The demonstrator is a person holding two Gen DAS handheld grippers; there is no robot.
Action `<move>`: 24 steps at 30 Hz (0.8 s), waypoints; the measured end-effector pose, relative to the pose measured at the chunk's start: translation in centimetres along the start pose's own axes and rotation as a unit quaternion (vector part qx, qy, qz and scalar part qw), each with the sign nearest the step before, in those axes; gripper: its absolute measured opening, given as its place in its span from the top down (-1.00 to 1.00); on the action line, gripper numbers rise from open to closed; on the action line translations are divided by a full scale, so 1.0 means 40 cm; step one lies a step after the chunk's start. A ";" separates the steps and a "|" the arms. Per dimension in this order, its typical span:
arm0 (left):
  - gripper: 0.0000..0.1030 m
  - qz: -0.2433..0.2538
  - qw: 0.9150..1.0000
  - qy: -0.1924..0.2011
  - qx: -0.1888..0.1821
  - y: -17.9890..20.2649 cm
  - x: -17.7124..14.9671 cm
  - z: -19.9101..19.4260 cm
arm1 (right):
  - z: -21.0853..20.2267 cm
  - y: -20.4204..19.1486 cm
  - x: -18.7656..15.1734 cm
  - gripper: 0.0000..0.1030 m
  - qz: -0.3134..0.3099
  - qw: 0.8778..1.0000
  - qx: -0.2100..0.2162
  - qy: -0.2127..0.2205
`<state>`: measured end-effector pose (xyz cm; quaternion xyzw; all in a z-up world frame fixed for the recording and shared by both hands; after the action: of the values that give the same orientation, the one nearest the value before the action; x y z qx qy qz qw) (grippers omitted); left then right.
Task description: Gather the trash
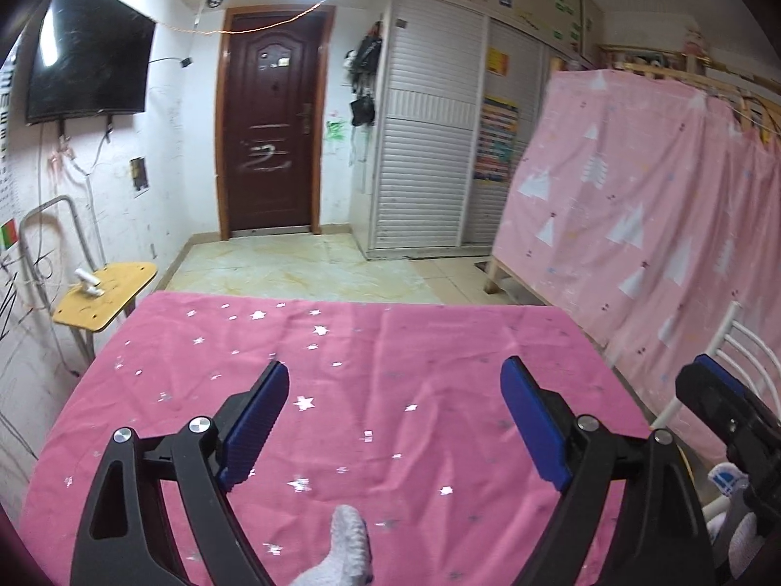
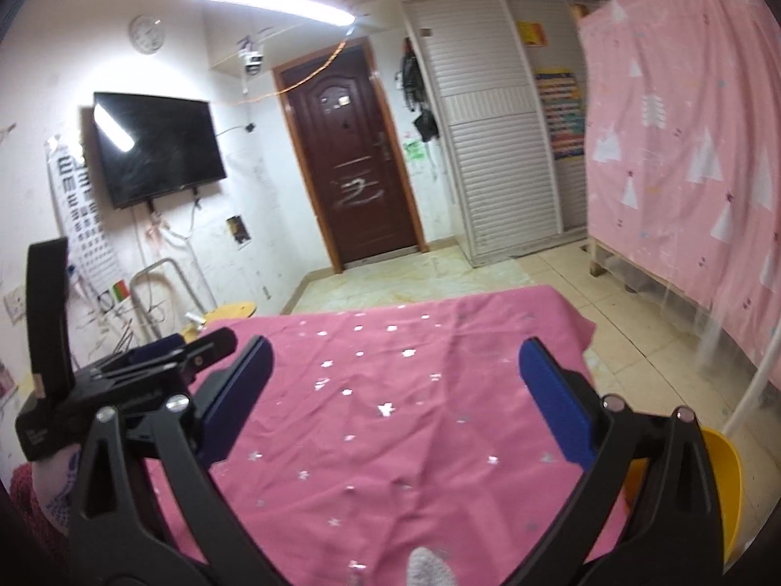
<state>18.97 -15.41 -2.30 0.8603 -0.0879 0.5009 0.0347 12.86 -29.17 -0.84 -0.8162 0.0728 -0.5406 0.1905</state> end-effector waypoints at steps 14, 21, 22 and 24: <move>-0.56 -0.013 0.997 0.015 0.072 -0.148 -0.014 0.002 | 0.066 -0.101 -0.032 -0.88 -0.036 0.999 0.022 -0.019; -0.56 -0.005 0.996 0.019 0.082 -0.163 -0.015 0.018 | 0.088 -0.126 -0.049 -0.88 -0.047 0.998 0.024 -0.027; -0.56 -0.005 0.996 0.019 0.082 -0.164 -0.017 0.018 | 0.092 -0.135 -0.049 -0.88 -0.049 0.998 0.025 -0.028; -0.56 -0.006 0.997 0.017 0.081 -0.167 -0.020 0.023 | 0.098 -0.140 -0.053 -0.88 -0.052 0.998 0.025 -0.031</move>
<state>20.61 -8.89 -3.25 0.8520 -0.0412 0.5210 -0.0307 15.06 -22.41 -1.82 -0.8301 0.0111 -0.5259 0.1848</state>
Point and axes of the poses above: each gripper's, at about its wrist camera, not at the fingertips, and z roughly the way its jaws point, y to its right, x to its top, the point moved 4 cm from there along z, roughly the way its jaws point, and after that the axes turned 8 degrees about z, right-handed, at the moved point
